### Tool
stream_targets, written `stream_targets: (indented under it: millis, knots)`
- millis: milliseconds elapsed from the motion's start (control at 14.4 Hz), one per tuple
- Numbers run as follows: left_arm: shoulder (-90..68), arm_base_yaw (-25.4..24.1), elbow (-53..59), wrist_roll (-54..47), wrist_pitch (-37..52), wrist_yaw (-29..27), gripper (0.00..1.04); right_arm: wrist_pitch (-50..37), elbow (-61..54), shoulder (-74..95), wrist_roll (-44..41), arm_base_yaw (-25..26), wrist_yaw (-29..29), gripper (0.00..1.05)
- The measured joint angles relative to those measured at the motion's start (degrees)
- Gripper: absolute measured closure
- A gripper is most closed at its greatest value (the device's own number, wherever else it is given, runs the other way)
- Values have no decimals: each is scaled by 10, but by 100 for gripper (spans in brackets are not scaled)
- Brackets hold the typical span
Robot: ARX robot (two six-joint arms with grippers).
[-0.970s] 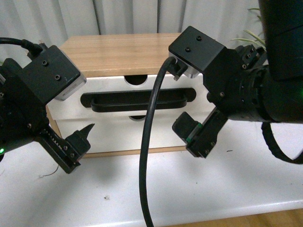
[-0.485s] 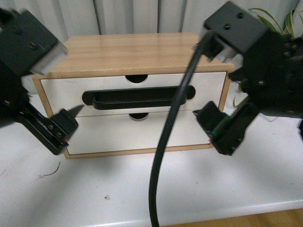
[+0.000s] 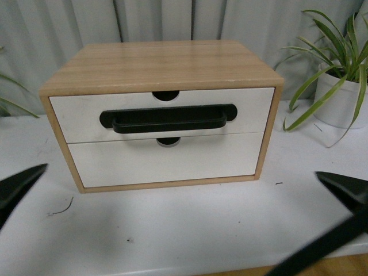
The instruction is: Close drawer sideways
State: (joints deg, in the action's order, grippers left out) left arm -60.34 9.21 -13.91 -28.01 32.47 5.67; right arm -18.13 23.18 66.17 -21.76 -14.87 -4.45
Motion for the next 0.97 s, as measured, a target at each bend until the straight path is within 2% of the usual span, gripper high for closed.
stream_targets:
  millis: [208,277,347,416,485,554,693,762,832,901,970]
  knots:
    - [178,-36,40,76,-108,-2,7,58,-70,-151,57,23,30,7]
    - [346,-121,85,189,-207,24,7,117,-117,-303,136,34,78,7]
    - [371,-145,102,260,-221,30,7,111,-131,-339,164,37,127,7]
    - [370,-139,106,266,-201,19,8,107,-132,-336,165,36,127,7]
    - [375,-106,132,270,-127,-34,19,-6,-166,-334,183,37,143,16]
    - [393,-88,133,274,-112,-48,31,-67,-201,-355,196,49,140,28]
    - [428,-92,133,276,-148,-57,57,-57,-208,-399,206,76,122,54]
    - [439,-92,133,276,-162,-57,67,-79,-219,-408,207,83,114,65]
    - [454,-92,133,276,-176,-57,80,-46,-225,-421,208,118,65,78]
    - [464,-92,133,276,-181,-57,91,-43,-225,-433,209,150,55,89]
    - [473,-92,133,277,-196,-57,103,-27,-225,-458,209,152,49,101]
